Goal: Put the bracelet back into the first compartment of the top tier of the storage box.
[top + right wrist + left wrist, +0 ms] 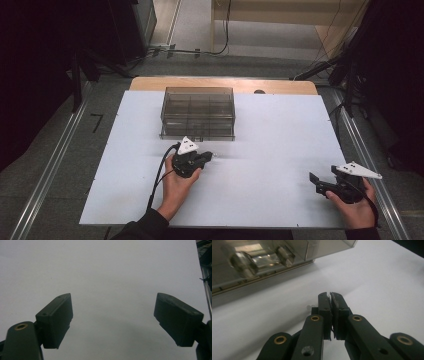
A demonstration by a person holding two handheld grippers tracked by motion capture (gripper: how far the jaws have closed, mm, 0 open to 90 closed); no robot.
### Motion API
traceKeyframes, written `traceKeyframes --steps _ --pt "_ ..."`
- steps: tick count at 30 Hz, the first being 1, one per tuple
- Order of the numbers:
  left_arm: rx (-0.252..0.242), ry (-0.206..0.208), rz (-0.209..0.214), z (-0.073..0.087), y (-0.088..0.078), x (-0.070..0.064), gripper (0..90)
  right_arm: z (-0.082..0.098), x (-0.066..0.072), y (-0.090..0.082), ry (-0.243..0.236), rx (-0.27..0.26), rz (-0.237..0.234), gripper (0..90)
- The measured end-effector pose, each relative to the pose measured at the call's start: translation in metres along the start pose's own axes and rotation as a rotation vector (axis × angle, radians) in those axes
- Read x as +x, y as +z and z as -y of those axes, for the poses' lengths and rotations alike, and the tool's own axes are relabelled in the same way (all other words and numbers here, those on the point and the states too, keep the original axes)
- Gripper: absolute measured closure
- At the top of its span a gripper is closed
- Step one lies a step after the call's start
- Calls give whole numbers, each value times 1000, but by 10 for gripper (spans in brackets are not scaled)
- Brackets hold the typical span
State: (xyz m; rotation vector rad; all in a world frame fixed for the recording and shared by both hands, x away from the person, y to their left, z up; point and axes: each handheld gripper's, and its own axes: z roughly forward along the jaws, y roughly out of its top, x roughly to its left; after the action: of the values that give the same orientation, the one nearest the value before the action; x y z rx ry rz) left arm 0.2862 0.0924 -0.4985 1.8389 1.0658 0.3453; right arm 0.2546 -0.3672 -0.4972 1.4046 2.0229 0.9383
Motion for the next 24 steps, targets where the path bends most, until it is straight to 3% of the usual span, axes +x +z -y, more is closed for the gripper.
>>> traceKeyframes --steps 24 --pt "-91 -60 -10 -11 -41 11 879 0 0 1 5 6 -1 143"
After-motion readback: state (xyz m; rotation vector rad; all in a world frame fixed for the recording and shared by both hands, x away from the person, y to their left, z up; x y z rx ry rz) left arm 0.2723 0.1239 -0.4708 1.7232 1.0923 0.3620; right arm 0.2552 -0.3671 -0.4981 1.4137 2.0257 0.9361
